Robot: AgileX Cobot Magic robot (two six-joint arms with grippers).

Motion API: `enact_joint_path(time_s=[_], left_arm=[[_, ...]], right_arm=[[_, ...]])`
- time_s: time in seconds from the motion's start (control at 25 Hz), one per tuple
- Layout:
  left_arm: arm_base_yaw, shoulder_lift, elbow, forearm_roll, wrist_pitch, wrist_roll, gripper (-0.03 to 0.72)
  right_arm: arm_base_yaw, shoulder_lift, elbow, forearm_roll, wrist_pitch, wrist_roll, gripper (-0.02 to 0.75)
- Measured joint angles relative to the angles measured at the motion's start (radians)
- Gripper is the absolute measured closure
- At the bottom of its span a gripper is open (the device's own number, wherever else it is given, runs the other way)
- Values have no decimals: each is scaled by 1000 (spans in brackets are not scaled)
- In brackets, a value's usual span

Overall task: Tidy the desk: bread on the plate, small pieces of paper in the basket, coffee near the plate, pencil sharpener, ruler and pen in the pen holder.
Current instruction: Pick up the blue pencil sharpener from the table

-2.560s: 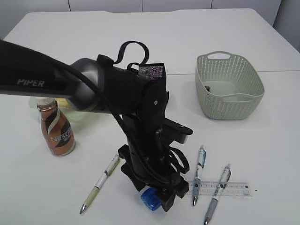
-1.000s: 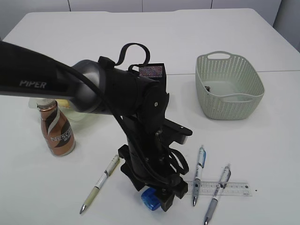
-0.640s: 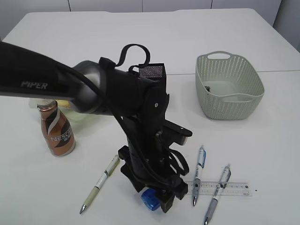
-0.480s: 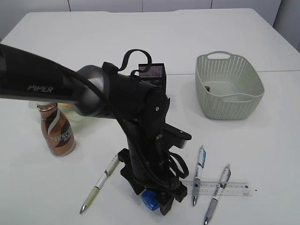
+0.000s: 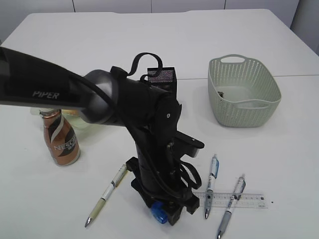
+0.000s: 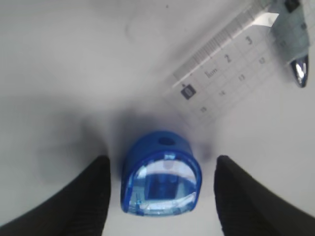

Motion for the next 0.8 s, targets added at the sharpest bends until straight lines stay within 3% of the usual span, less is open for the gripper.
enact_joint_path(time_s=[0.24, 0.8], left_arm=[[0, 3, -3, 0, 0, 0, 358], [0, 5, -3, 56, 175, 0, 383]], right_arm=[[0, 0, 0, 0, 0, 0, 375], [0, 0, 0, 0, 0, 0, 375]])
